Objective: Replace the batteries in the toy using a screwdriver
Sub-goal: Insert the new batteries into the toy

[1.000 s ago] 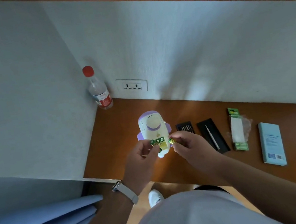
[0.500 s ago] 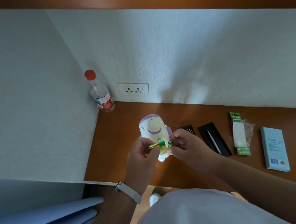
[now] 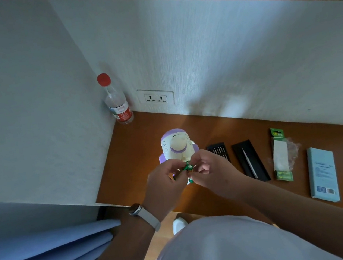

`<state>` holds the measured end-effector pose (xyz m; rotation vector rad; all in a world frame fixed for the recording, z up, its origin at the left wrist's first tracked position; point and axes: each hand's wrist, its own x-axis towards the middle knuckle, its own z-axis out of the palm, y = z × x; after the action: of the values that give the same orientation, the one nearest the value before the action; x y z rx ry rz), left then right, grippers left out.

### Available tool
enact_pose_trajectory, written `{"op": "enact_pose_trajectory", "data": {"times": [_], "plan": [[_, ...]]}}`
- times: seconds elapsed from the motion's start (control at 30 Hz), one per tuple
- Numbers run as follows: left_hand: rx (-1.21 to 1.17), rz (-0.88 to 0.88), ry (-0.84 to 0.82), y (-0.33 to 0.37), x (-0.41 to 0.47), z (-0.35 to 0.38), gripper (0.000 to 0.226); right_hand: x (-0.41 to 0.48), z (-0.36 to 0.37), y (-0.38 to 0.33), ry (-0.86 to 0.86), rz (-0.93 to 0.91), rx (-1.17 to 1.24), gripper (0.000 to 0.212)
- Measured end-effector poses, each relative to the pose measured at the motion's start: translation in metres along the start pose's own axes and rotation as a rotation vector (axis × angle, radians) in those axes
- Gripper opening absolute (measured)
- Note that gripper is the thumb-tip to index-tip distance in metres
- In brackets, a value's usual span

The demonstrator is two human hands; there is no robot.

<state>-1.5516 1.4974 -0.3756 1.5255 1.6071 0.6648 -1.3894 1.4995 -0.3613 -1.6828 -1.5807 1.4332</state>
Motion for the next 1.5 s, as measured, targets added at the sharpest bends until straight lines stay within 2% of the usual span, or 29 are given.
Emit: {"op": "enact_pose_trajectory", "data": {"times": [0.1,0.27,0.47,0.67,0.83,0.97,1.17,1.5], "plan": [[-0.003,0.013,0.005,-0.002,0.001,-0.001,0.021,0.001,0.001,0.000,-0.006,-0.010,0.023,0.021],[0.112,0.149,-0.052,-0.007,0.001,-0.002,0.028,0.001,0.000,0.002,0.045,-0.016,0.038,0.017],[-0.037,0.028,0.115,-0.007,-0.004,0.001,0.018,0.004,0.002,0.012,0.123,-0.025,-0.001,0.016],[-0.046,0.069,0.089,-0.014,-0.003,0.001,0.016,0.006,0.009,0.017,0.132,-0.067,-0.081,0.021],[0.009,0.091,0.056,-0.025,-0.002,0.007,0.016,0.007,0.012,0.022,0.130,-0.155,-0.212,0.022],[0.083,0.195,0.030,-0.035,0.001,0.012,0.015,0.008,0.014,0.027,0.145,-0.227,-0.285,0.019],[0.246,0.323,0.033,-0.039,0.007,0.018,0.017,0.012,0.014,0.038,0.161,-0.209,-0.325,0.014],[0.225,0.294,0.115,-0.048,0.007,0.023,0.025,0.019,0.011,0.042,0.105,-0.257,-0.356,0.019]]}}
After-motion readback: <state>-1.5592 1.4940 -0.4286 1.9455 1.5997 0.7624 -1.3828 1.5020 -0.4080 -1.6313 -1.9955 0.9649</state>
